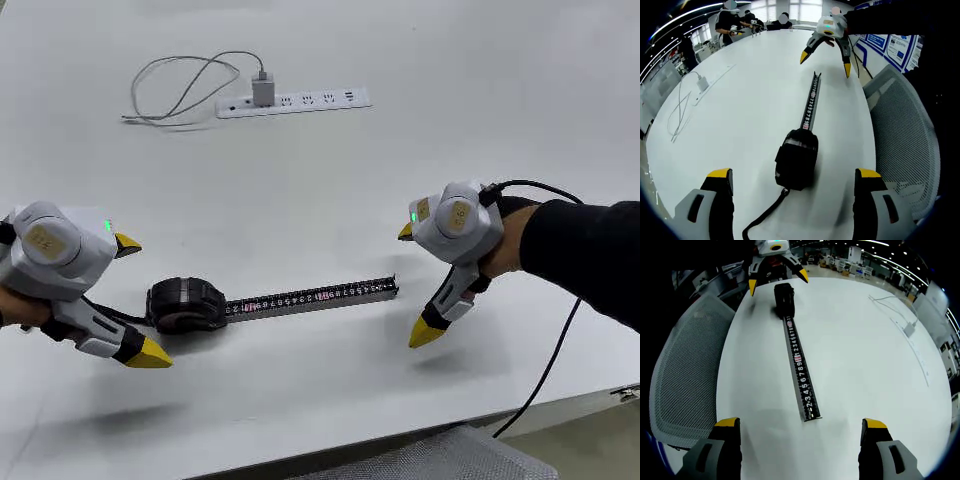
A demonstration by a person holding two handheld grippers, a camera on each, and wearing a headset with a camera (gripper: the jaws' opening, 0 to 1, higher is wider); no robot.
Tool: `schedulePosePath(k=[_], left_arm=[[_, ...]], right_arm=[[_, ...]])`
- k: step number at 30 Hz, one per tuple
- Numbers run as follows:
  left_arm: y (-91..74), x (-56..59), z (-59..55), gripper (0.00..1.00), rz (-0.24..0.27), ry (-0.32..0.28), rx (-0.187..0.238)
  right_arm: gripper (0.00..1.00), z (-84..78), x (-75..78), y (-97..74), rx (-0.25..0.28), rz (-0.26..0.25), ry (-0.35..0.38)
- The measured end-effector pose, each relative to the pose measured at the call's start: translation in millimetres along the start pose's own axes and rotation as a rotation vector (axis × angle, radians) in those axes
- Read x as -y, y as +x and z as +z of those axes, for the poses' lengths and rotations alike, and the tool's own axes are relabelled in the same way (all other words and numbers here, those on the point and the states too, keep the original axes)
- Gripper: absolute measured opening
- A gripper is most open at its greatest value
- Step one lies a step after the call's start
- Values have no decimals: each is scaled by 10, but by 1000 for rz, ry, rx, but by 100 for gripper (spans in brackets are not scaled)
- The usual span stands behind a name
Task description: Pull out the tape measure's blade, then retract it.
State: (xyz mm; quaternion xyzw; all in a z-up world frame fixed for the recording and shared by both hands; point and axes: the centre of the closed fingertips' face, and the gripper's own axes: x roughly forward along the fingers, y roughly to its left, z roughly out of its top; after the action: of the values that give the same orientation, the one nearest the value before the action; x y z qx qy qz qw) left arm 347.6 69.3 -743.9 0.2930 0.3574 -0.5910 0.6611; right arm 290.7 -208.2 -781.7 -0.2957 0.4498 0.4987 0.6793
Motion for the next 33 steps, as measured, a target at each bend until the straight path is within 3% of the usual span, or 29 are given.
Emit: schedulePosePath(k=[5,8,12,18,20,22,25,30,33], left_arm=[[-64,-54,35,99,45,-72,48],[-111,-3,8,99,38,-158,77],[-188,-44,-64,99,95,-188,111],[-324,-129,-172,99,177,-330,206],[-371,-118,-144,99,190,-340,255],[-419,-119,-214,99,219,-343,251],[-453,-123,-299,99,257,-327,244],[-481,-55,-379,99,275,-340,246],[-451,37,-442,99,270,-352,239]], right_arm=[[99,63,-5,-64,70,-20,57],[99,126,39,-153,142,-88,115],[99,152,47,-309,229,-152,182],[99,6,-36,-475,257,-215,227],[99,-21,-58,-509,272,-226,246],[99,-19,-95,-556,304,-240,265],[99,-81,-129,-589,301,-280,262],[99,-191,-164,-631,319,-308,302],[99,-224,-147,-694,374,-335,347]])
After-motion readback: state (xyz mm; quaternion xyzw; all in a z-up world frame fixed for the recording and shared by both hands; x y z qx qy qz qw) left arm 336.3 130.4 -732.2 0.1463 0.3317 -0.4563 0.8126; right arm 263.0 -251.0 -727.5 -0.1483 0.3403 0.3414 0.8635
